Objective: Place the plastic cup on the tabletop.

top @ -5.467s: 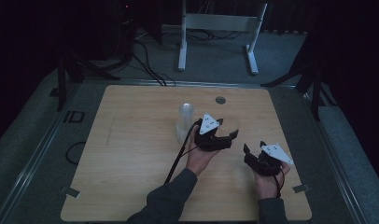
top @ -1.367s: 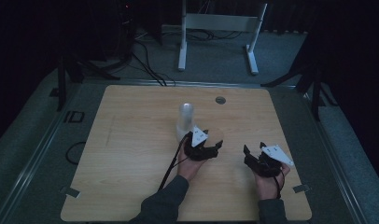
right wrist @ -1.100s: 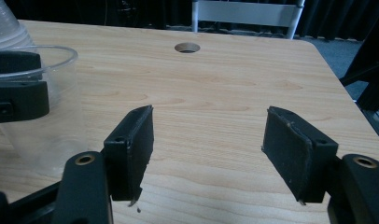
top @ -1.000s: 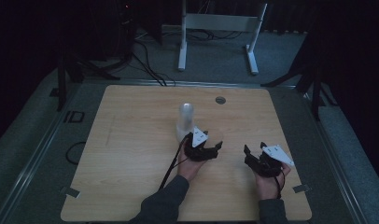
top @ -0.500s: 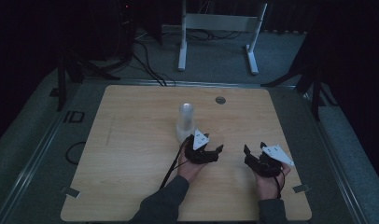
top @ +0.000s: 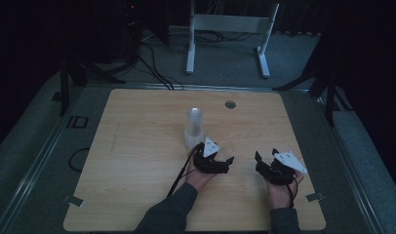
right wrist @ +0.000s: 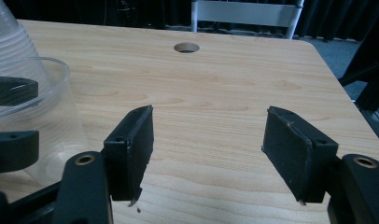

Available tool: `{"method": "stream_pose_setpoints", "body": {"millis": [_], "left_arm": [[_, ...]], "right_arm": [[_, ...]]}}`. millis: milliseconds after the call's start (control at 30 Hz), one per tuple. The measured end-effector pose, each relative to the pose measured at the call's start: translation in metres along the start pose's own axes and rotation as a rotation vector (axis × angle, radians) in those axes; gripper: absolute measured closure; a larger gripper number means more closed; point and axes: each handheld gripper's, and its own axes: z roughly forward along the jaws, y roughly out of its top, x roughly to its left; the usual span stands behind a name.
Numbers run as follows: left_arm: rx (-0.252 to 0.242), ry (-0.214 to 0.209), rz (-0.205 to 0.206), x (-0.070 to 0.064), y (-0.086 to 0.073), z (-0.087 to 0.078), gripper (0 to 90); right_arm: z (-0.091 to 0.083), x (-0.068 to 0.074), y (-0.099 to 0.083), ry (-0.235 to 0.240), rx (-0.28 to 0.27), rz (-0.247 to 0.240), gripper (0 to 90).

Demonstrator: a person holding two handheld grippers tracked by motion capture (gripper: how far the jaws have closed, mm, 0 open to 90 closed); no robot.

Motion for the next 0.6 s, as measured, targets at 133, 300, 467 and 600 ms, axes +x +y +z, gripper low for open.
{"method": "stream_pose_setpoints", "body": {"millis": [133, 300, 467, 600], "left_arm": [[0.013, -0.006, 0.003, 0.001, -0.002, -0.001, 15.2], [0.028, -0.018, 0.001, 0.002, -0.004, -0.002, 15.1], [0.044, -0.026, 0.005, 0.003, -0.010, -0.008, 15.1], [0.046, -0.037, 0.000, 0.004, -0.012, -0.012, 15.1]], "right_arm": [[0.000, 0.000, 0.000, 0.000, 0.000, 0.001, 33.1], [0.000, 0.000, 0.000, 0.000, 0.000, 0.000, 33.1], [0.000, 0.000, 0.000, 0.000, 0.002, 0.000, 33.1], [0.000, 0.000, 0.000, 0.000, 0.002, 0.000, 33.1]]}}
